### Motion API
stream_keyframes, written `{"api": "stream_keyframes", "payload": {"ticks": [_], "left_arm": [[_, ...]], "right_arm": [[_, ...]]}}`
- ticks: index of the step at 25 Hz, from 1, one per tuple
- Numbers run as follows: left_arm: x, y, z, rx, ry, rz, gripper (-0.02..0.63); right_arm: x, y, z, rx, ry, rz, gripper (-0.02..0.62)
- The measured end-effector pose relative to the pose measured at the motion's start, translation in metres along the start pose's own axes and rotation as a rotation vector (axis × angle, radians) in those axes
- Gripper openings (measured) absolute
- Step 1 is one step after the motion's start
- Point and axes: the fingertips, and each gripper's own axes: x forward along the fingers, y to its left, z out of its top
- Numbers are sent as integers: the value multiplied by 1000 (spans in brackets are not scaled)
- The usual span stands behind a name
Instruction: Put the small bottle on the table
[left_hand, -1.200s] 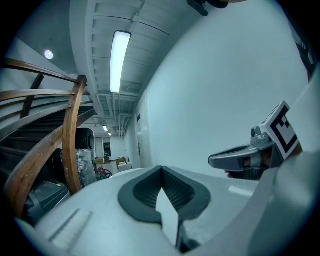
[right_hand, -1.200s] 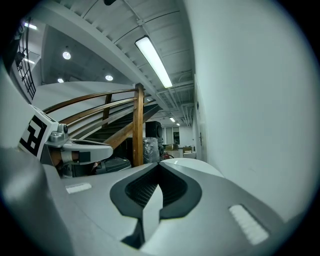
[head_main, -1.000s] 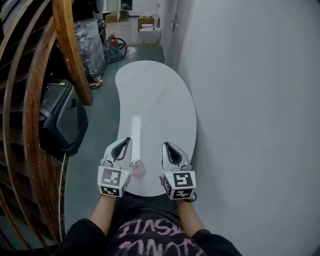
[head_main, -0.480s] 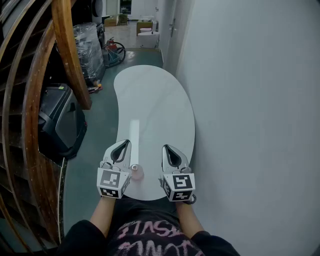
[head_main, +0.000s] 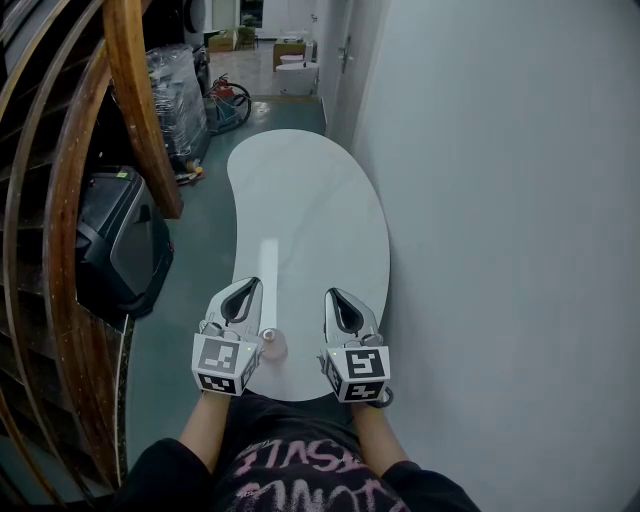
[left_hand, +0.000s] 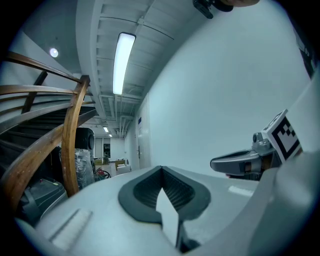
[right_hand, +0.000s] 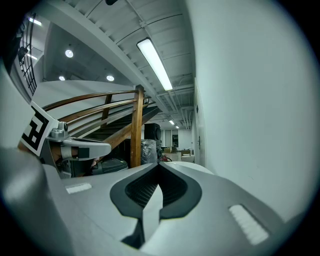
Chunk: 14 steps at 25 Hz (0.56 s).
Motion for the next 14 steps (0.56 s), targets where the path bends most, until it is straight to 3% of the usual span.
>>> {"api": "stream_keyframes", "payload": {"ticks": [14], "left_arm": [[-4, 4, 2, -11, -13, 9, 2]], "right_arm": [[0, 6, 3, 5, -2, 15, 8]]}}
